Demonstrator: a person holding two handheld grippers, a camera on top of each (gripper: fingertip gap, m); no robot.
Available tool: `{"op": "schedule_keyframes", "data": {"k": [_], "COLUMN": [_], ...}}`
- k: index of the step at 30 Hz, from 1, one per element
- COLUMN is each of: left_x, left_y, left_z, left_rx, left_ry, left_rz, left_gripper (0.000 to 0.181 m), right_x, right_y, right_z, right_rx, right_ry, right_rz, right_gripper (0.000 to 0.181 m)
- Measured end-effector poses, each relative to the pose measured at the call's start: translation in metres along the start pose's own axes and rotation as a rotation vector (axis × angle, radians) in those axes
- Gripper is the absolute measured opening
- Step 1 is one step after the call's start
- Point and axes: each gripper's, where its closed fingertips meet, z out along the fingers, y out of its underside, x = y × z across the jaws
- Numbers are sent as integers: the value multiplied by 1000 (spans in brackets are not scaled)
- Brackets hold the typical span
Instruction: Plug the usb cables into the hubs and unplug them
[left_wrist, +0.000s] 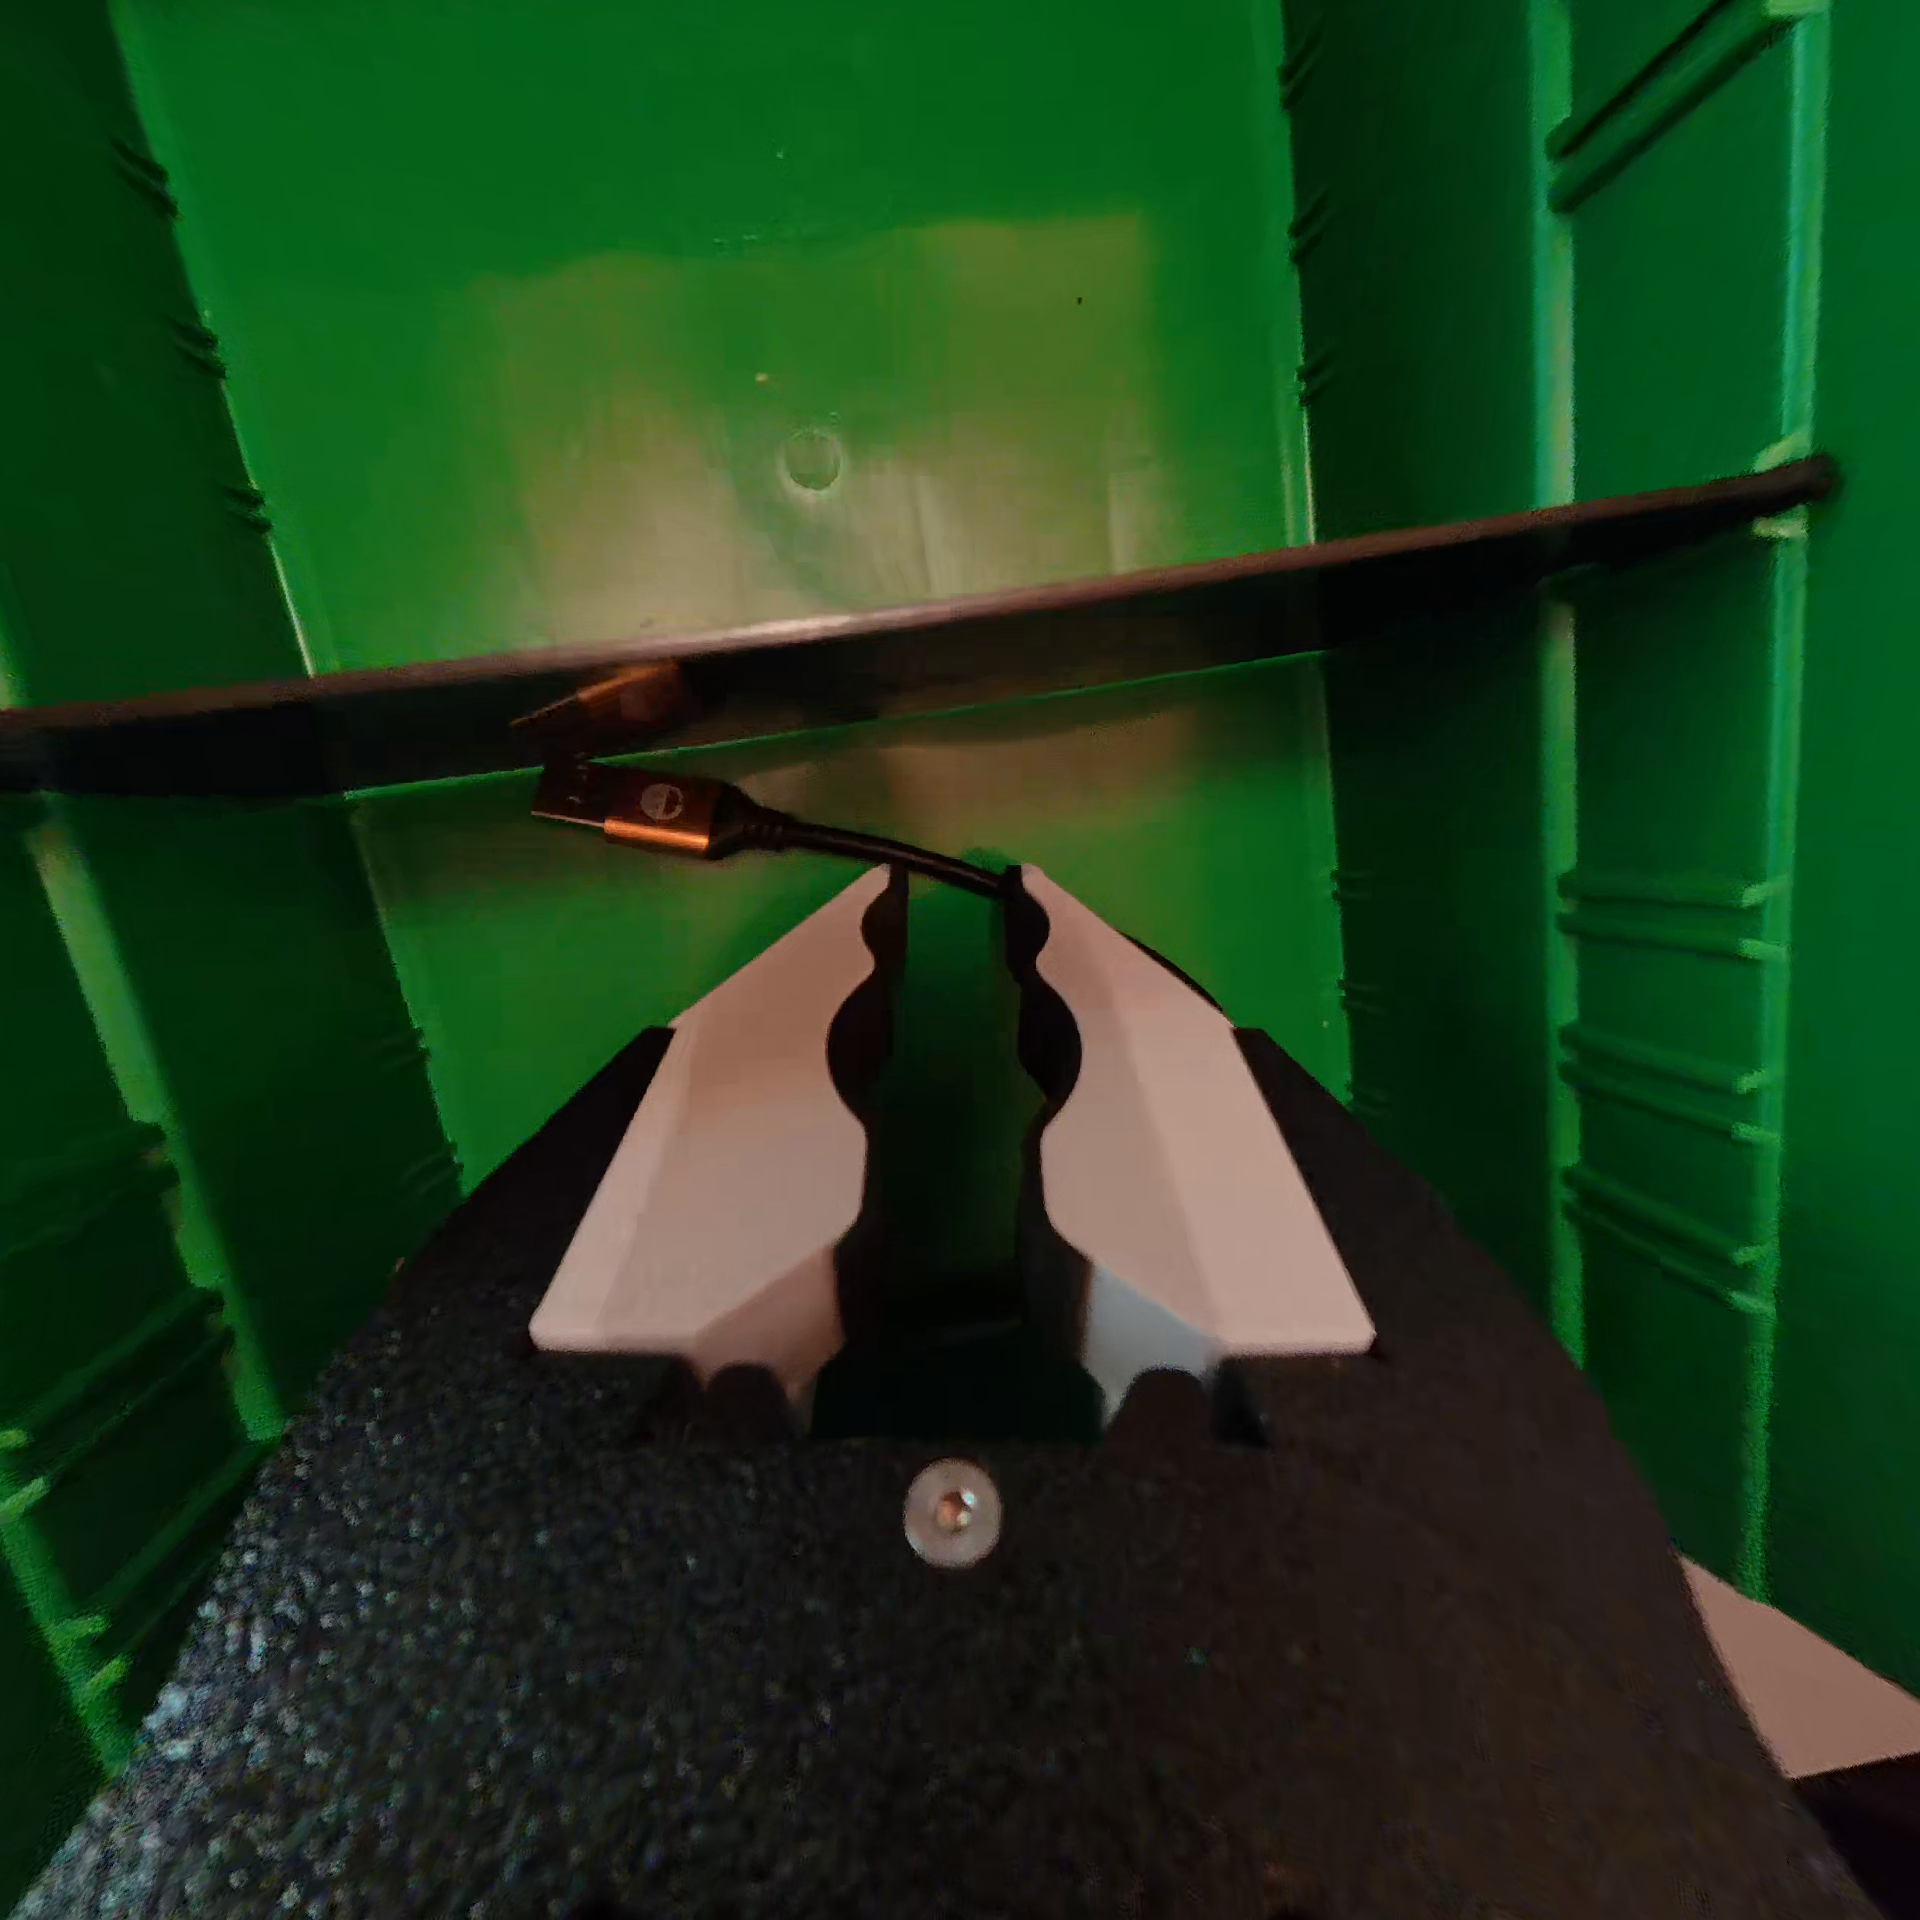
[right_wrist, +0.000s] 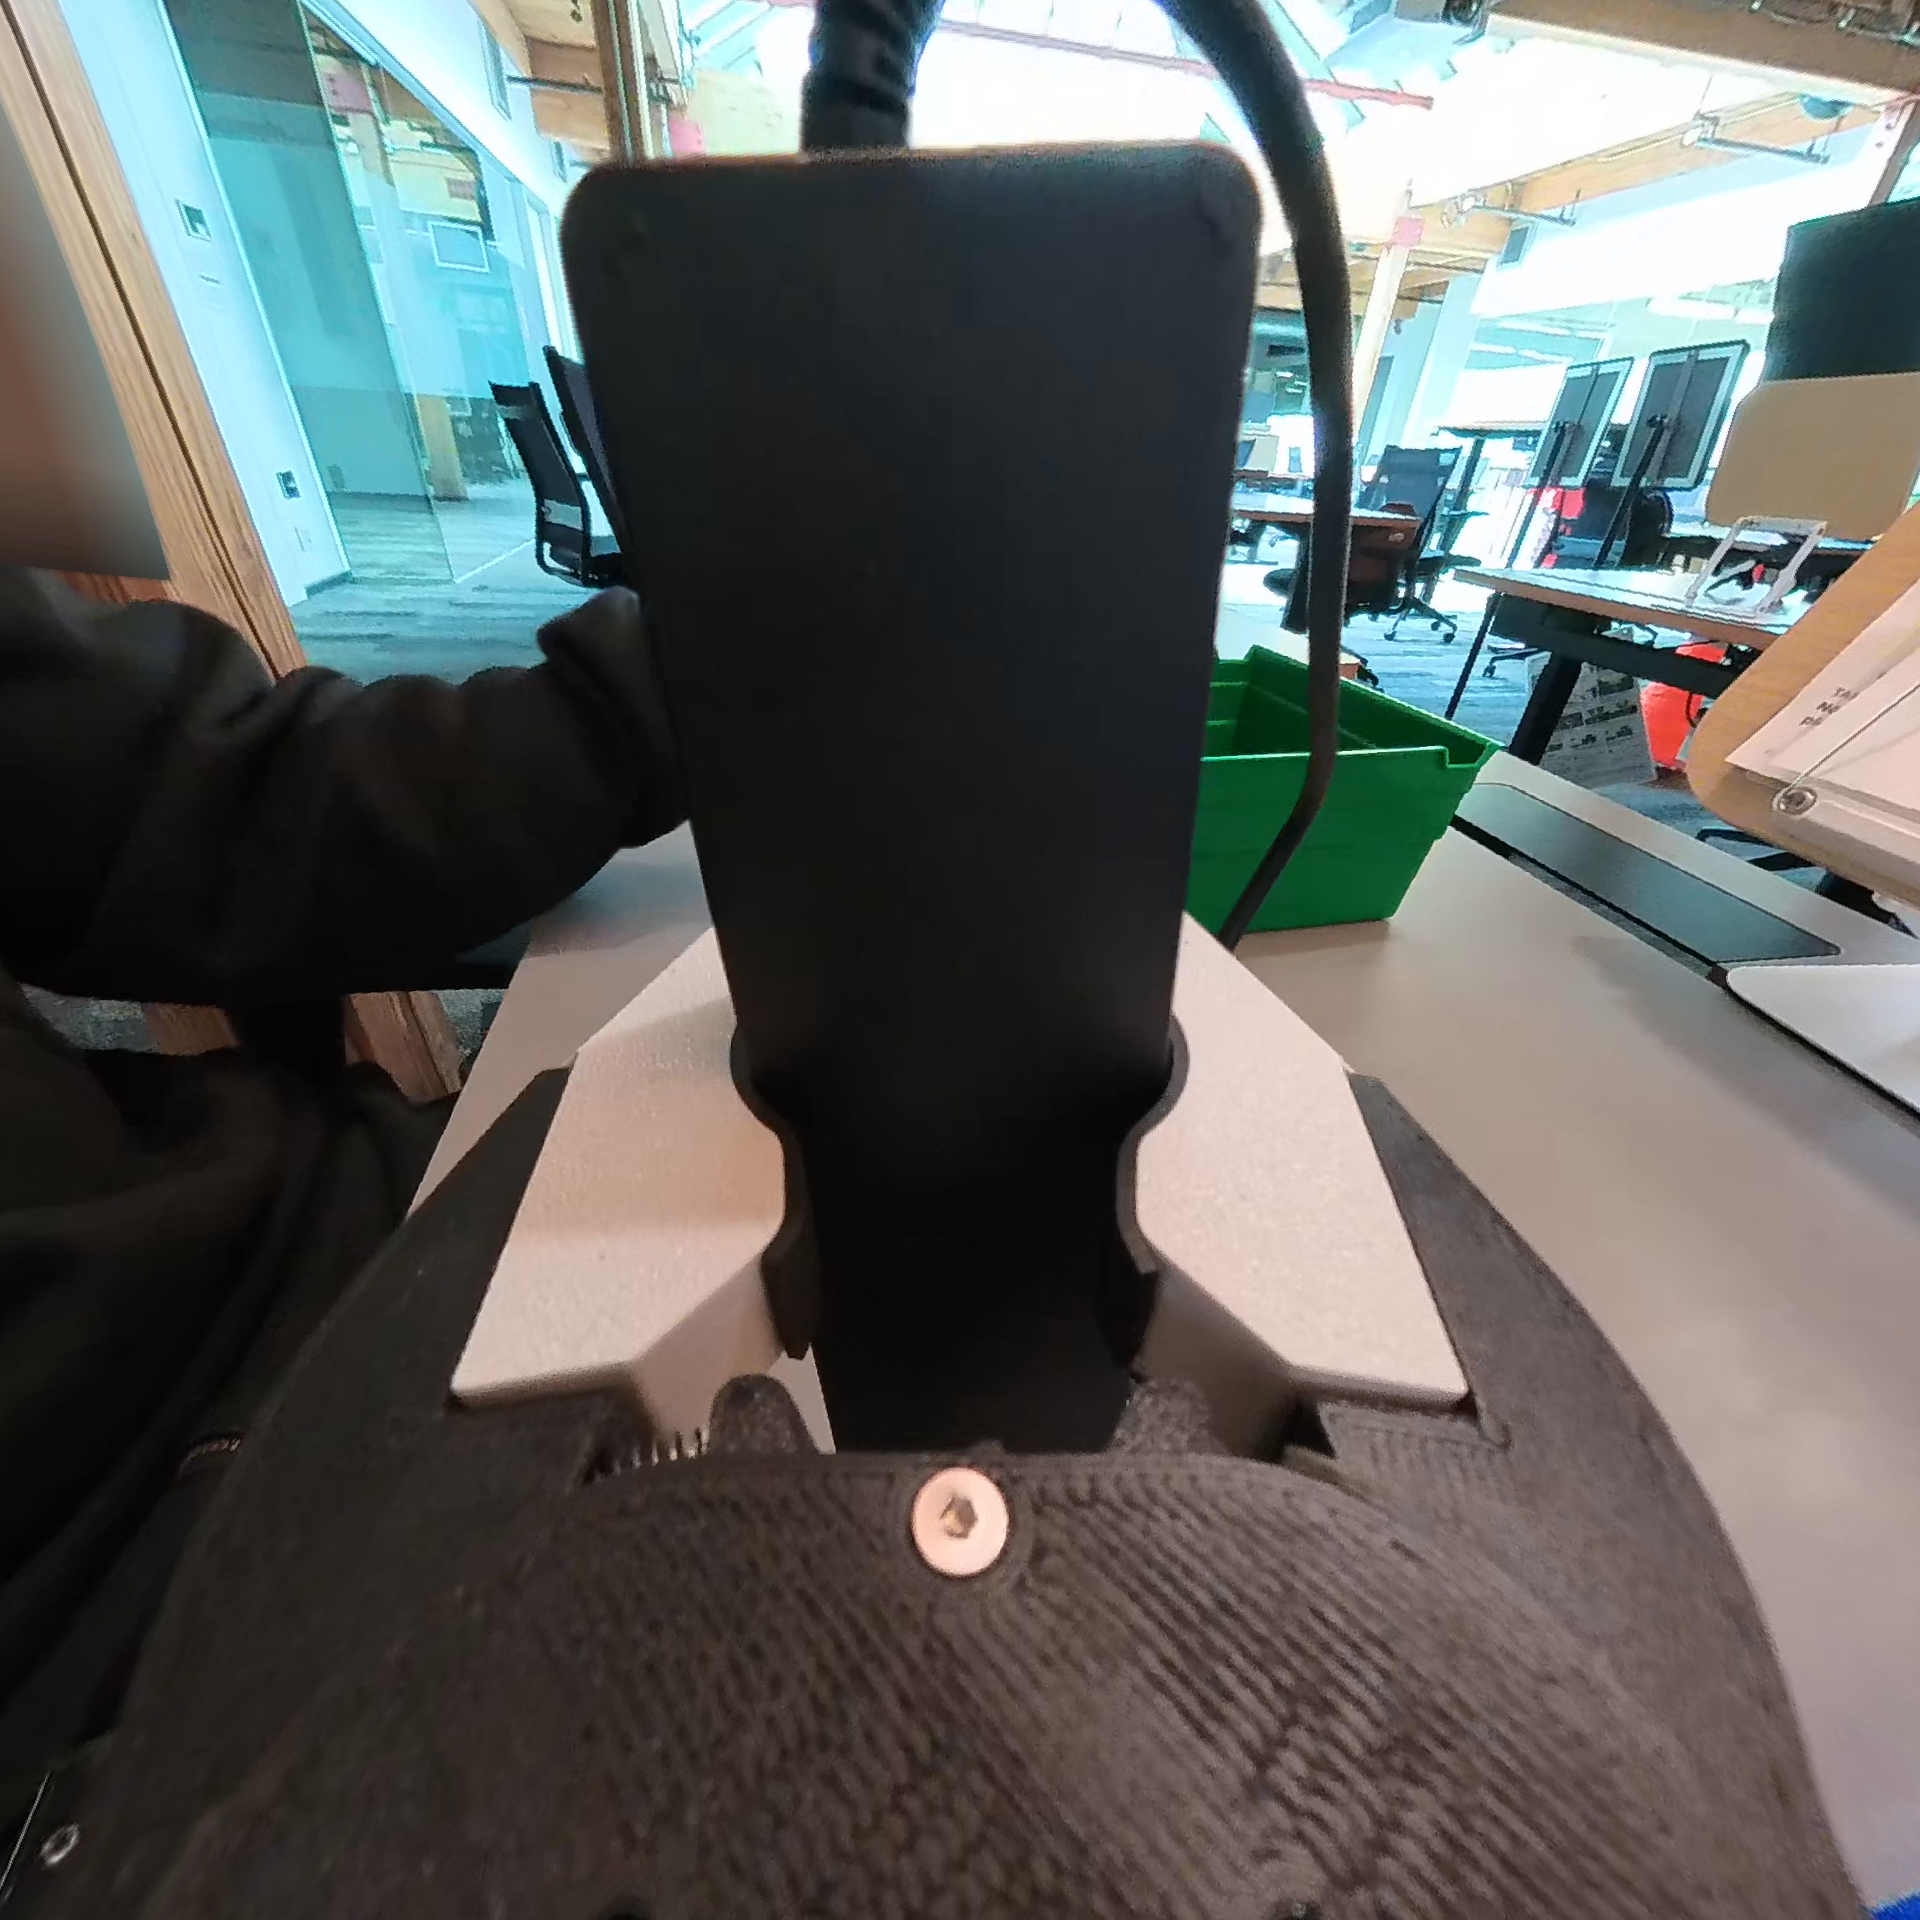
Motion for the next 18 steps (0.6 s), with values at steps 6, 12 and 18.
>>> {"op": "schedule_keyframes", "data": {"k": [6,12,18], "left_x": [3,3,4], "left_y": [-12,-14,-22], "left_z": [6,7,11], "left_rx": [-7,-69,-57], "left_ry": [19,3,-38], "left_rz": [-56,-46,29], "left_gripper": [17,16,15], "right_x": [2,2,2], "right_y": [-3,-7,-13], "right_z": [-2,-2,-2], "right_rx": [18,21,24], "right_ry": [-9,-17,-20], "right_rz": [5,-7,-27], "right_gripper": [63,63,63]}}
